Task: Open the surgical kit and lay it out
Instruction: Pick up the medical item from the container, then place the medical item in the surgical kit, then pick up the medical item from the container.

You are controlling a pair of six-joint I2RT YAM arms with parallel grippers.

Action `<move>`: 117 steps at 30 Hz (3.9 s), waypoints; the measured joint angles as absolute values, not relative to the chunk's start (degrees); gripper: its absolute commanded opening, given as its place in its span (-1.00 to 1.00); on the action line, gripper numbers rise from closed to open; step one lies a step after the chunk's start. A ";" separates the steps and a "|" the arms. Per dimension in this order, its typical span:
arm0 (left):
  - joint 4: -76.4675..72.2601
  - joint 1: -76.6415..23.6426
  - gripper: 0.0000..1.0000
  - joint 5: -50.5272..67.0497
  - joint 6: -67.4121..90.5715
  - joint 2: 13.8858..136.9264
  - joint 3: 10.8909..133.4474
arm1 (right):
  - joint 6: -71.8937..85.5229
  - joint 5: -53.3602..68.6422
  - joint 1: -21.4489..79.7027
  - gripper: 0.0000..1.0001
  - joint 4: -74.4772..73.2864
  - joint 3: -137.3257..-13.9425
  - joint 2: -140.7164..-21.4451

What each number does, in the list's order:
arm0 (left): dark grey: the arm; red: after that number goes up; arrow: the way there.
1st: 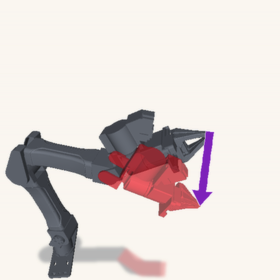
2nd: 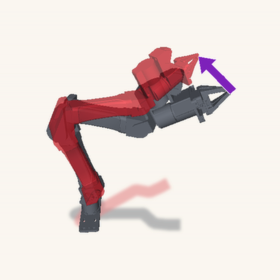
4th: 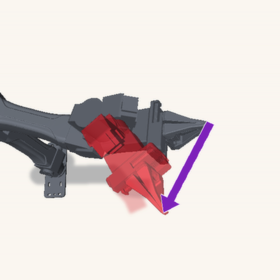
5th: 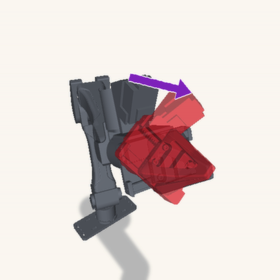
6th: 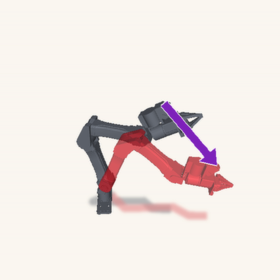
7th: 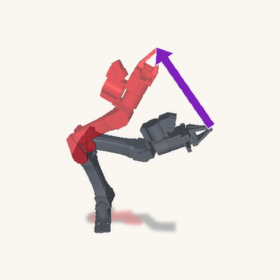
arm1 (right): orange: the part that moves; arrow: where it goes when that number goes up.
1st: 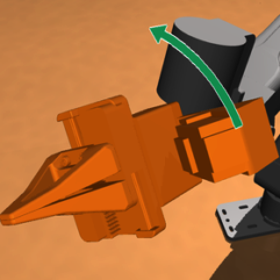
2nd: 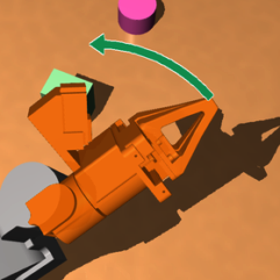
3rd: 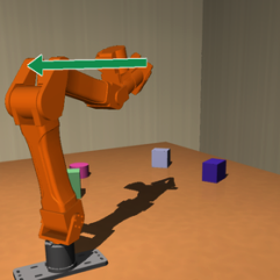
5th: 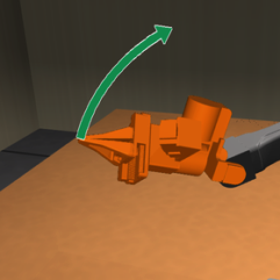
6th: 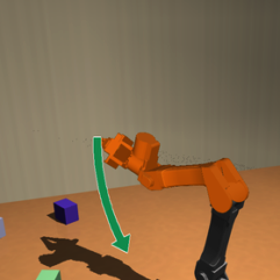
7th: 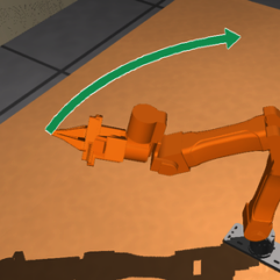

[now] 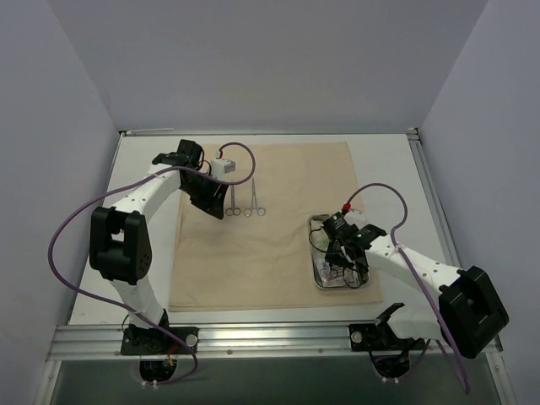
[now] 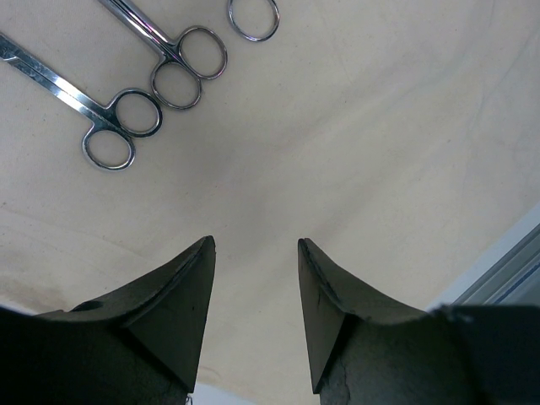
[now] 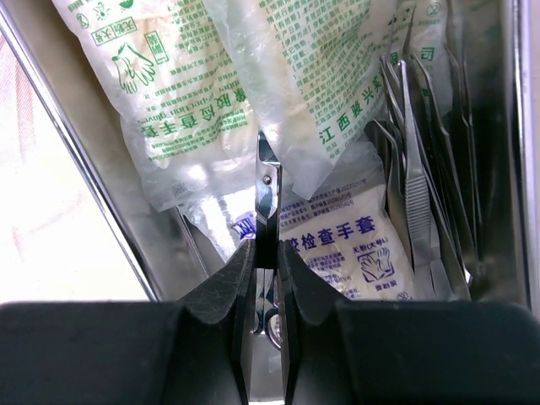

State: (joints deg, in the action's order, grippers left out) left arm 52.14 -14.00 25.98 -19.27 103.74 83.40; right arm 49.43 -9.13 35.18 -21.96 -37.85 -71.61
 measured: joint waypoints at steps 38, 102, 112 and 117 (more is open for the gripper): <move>52.75 -13.96 0.06 24.05 -19.33 103.74 84.86 | 26.76 -4.45 35.18 -1.00 -10.33 -60.69 -82.91; 53.52 -11.81 0.07 21.28 -20.51 104.84 84.86 | 29.95 7.42 30.76 -0.37 9.91 -79.33 -121.10; 54.48 -11.81 0.07 21.39 -20.67 104.84 85.60 | 27.59 -1.67 30.70 -0.61 -5.43 -79.31 -102.96; 54.74 -11.81 0.07 21.50 -20.64 104.84 85.69 | 28.67 -10.17 29.93 -0.59 -14.39 -75.40 -89.97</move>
